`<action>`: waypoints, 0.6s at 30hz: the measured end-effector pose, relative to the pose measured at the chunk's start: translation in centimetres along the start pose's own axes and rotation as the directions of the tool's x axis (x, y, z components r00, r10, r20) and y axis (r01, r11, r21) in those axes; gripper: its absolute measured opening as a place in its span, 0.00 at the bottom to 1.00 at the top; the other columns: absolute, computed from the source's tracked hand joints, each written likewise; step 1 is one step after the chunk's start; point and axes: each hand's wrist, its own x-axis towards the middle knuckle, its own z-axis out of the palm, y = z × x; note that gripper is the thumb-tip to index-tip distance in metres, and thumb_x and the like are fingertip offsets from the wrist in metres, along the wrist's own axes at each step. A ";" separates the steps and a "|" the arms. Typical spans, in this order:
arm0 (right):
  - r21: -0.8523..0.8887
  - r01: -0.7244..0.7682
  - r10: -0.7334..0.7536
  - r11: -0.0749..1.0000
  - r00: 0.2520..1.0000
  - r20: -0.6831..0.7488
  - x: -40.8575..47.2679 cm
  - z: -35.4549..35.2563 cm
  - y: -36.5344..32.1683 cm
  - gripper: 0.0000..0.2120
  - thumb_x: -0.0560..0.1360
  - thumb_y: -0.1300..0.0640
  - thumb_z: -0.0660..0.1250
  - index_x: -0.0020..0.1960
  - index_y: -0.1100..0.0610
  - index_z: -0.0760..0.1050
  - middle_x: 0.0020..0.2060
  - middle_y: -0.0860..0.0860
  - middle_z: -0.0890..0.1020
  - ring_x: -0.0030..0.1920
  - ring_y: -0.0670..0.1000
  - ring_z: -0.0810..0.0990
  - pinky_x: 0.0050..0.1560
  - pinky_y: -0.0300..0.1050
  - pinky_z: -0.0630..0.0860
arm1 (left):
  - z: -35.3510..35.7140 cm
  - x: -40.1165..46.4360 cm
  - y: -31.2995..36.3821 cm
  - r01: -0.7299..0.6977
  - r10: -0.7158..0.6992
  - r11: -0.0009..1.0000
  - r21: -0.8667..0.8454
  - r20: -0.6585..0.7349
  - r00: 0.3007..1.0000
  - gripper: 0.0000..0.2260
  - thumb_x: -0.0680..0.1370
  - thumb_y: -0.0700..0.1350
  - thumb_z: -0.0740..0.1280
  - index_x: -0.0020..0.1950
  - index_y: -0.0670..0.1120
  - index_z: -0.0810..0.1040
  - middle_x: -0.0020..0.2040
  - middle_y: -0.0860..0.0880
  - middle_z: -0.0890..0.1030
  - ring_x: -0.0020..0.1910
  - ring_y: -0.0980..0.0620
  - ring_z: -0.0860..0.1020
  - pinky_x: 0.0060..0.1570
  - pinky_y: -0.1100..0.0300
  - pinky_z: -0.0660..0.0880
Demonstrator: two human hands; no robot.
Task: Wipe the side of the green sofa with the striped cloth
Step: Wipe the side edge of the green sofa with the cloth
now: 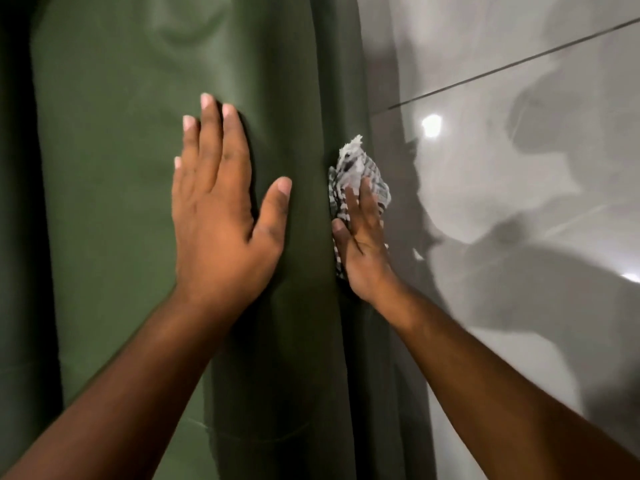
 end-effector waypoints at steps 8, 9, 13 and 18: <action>0.019 -0.035 0.036 0.999 0.999 -0.020 16.4 -1.9 -3.5 0.25 0.83 0.53 0.55 0.76 0.56 0.53 0.78 0.60 0.49 0.77 0.63 0.45 0.76 0.66 0.46 | 0.9 0.4 0.5 0.036 -0.034 0.998 0.042 -0.053 0.998 0.33 0.81 0.55 0.59 0.80 0.42 0.53 0.81 0.41 0.51 0.81 0.40 0.47 0.77 0.45 0.45; 0.021 -0.027 0.027 0.999 1.000 -0.016 17.3 -2.2 -3.3 0.25 0.83 0.52 0.54 0.76 0.56 0.52 0.78 0.60 0.48 0.78 0.62 0.44 0.76 0.65 0.45 | 0.9 0.3 0.6 0.045 -0.043 0.998 0.041 -0.049 0.998 0.33 0.80 0.55 0.59 0.80 0.42 0.52 0.81 0.41 0.51 0.81 0.41 0.47 0.77 0.46 0.44; 0.049 -0.016 0.017 0.999 1.000 -0.008 15.9 -2.5 -3.5 0.25 0.83 0.52 0.54 0.77 0.55 0.50 0.79 0.58 0.46 0.78 0.59 0.42 0.77 0.62 0.44 | 0.9 0.2 0.3 0.037 -0.037 0.999 0.004 -0.073 0.997 0.34 0.80 0.55 0.60 0.80 0.43 0.51 0.82 0.43 0.50 0.81 0.42 0.46 0.77 0.47 0.43; 0.092 -0.004 0.006 0.996 1.000 -0.022 1.4 -0.3 -0.3 0.27 0.79 0.49 0.54 0.75 0.43 0.48 0.78 0.59 0.49 0.78 0.58 0.45 0.77 0.60 0.46 | 1.2 -1.3 -0.1 0.041 -0.041 0.999 0.009 -0.067 0.997 0.37 0.78 0.56 0.60 0.80 0.43 0.49 0.82 0.43 0.48 0.81 0.41 0.45 0.77 0.48 0.43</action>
